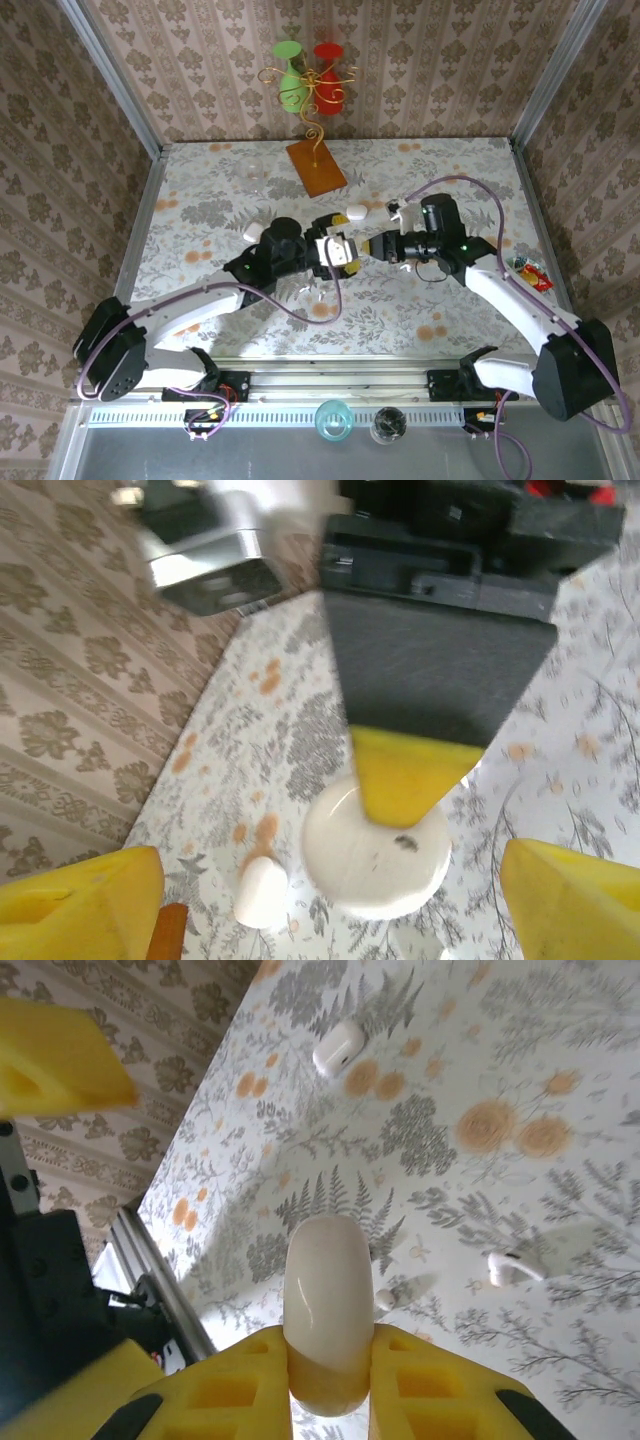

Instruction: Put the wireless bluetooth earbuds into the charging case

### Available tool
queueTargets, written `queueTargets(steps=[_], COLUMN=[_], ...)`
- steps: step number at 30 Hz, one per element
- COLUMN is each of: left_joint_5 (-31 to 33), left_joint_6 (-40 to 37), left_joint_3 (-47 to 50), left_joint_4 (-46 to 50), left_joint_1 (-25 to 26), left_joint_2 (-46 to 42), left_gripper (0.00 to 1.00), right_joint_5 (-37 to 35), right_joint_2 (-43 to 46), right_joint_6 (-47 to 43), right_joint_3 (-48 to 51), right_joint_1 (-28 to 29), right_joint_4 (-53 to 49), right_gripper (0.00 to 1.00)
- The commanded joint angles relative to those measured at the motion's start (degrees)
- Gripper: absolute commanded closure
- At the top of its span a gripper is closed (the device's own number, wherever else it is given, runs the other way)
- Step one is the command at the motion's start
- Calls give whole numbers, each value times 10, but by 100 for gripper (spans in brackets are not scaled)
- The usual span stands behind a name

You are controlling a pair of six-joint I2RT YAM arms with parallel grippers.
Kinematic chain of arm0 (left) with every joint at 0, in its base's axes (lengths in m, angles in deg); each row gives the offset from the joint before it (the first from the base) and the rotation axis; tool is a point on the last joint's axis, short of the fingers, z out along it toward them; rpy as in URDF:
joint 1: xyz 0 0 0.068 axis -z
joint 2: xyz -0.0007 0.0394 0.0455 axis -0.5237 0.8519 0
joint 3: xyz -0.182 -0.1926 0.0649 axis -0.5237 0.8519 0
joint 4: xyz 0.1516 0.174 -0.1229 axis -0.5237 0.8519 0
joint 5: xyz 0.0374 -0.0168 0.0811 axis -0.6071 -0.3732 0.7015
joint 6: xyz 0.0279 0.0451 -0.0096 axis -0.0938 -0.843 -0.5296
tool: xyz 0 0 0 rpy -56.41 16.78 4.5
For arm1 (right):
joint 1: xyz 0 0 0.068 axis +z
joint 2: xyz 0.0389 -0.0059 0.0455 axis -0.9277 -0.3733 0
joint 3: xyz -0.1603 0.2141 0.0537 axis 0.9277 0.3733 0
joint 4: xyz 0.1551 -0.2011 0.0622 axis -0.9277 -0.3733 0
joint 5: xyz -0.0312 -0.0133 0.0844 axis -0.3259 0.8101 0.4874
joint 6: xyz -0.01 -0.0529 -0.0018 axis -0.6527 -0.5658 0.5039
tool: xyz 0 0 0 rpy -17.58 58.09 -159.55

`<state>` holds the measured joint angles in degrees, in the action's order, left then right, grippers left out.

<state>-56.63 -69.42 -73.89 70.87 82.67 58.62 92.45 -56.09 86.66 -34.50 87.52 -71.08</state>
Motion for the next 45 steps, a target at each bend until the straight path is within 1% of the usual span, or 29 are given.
queueTargets(steps=[1, 2, 3, 5, 7, 9, 12, 14, 16, 17, 19, 22, 24, 27, 30, 33, 36, 41, 45], left_joint_5=[-78, -105, -138, -188, -218, -262, -288, -326, -358, -366, -374, -381, -389, -400, -407, -416, -417, -414, -413], left_joint_6=[122, 160, 196, 267, 346, 399, 471, 543, 604, 633, 665, 684, 680, 669, 655, 636, 616, 597, 587], left_joint_3=[22, 23, 24, 35, 46, 54, 62, 58, 55, 54, 49, 40, 34, 28, 22, 11, 2, -5, -4], left_joint_4=[-70, -70, -70, -95, -126, -158, -222, -289, -374, -416, -463, -493, -495, -480, -455, -423, -392, -370, -370], left_joint_1=[-26, -35, -44, -64, -79, -83, -83, -84, -84, -85, -85, -85, -85, -85, -83, -81, -80, -76, -75], left_joint_2=[-32, -39, -45, -57, -62, -59, -39, -9, 21, 34, 53, 62, 61, 61, 60, 60, 60, 59, 61], left_gripper=[6, 2, 0, 0, 0, 4, 9, 15, 20, 23, 26, 31, 34, 40, 50, 52, 57, 64, 84], right_joint_5=[-12, -5, 3, 21, 39, 63, 108, 136, 155, 166, 183, 195, 199, 198, 197, 198, 200, 200, 191], right_joint_2=[45, 59, 73, 95, 106, 114, 120, 119, 114, 112, 111, 111, 108, 105, 103, 102, 100, 97, 95], right_joint_6=[-35, -37, -37, -39, -41, -36, -6, 11, 21, 23, 25, 22, 17, -2, -7, -12, -23, -33, -43], right_joint_3=[16, 23, 28, 30, 27, 25, 28, 29, 28, 27, 26, 25, 20, 12, 12, 11, 7, 3, -2], right_joint_1=[-15, -19, -23, -30, -32, -32, -32, -32, -31, -30, -29, -24, -23, -18, -17, -15, -14, -12, -12], right_joint_4=[56, 73, 89, 112, 126, 152, 226, 267, 285, 288, 295, 289, 273, 244, 241, 236, 221, 204, 190], right_gripper=[81, 81, 81, 80, 81, 80, 81, 81, 81, 81, 81, 81, 81, 81, 82, 82, 82, 82, 81])
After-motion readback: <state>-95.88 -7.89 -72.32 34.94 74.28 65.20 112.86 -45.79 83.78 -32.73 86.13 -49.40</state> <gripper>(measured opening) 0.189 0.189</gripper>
